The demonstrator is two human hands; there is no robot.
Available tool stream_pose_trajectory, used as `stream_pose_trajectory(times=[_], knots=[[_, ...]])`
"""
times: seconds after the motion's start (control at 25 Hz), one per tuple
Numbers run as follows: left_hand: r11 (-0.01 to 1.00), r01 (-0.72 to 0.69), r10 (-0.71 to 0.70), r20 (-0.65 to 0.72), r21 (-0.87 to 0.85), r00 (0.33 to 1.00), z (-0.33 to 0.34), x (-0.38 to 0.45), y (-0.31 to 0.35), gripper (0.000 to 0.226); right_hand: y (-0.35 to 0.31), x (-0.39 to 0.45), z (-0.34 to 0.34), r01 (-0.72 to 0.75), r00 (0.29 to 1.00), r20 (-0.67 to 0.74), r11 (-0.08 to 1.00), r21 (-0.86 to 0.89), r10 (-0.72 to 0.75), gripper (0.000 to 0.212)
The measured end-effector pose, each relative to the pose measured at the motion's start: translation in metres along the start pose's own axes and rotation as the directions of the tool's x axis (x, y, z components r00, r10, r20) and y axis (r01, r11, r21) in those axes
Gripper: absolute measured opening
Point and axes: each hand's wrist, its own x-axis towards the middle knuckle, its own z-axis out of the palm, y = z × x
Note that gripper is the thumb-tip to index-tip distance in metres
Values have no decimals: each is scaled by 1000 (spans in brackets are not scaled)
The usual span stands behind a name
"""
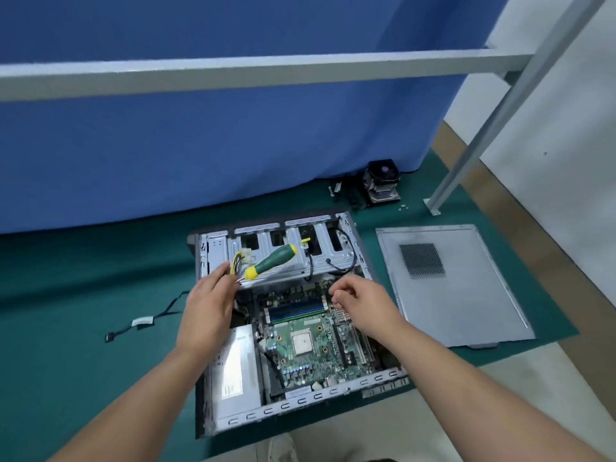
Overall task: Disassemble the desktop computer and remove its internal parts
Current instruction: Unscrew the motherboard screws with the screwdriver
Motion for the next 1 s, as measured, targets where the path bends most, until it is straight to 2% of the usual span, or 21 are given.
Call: stream_pose_trajectory(times=[0.16, 0.28, 0.36, 0.44, 0.56, 0.64, 0.8, 1.0], knots=[[993, -107, 110, -53, 58, 993, 1, 13, 13, 23, 3, 19, -23, -3, 1000, -5, 1000, 5, 3, 16], [983, -178, 179, -11, 36, 984, 14, 41, 41, 29, 10, 43, -38, 0, 999, -34, 1000, 25, 1, 15], [984, -179, 179, 33, 16, 983, 28, 65, 59, 33, 17, 61, -50, -7, 999, -50, 999, 51, 10, 15], [988, -151, 150, 51, 13, 987, 44, 93, 73, 26, 24, 84, -67, -33, 994, -104, 993, 116, 45, 15], [991, -123, 120, 58, 53, 991, 66, 132, 82, 27, 44, 120, -89, -107, 973, -175, 964, 244, 152, 14], [993, -93, 89, 51, 69, 995, 80, 148, 81, 27, 66, 144, -98, -184, 958, -163, 941, 284, 236, 10], [995, -85, 85, 6, 54, 996, 100, 150, 69, 26, 104, 192, -100, -330, 919, -157, 923, 200, 362, 10], [989, -114, 115, -7, 98, 993, 109, 152, 58, 30, 114, 267, -86, -319, 937, -130, 945, 67, 325, 9]])
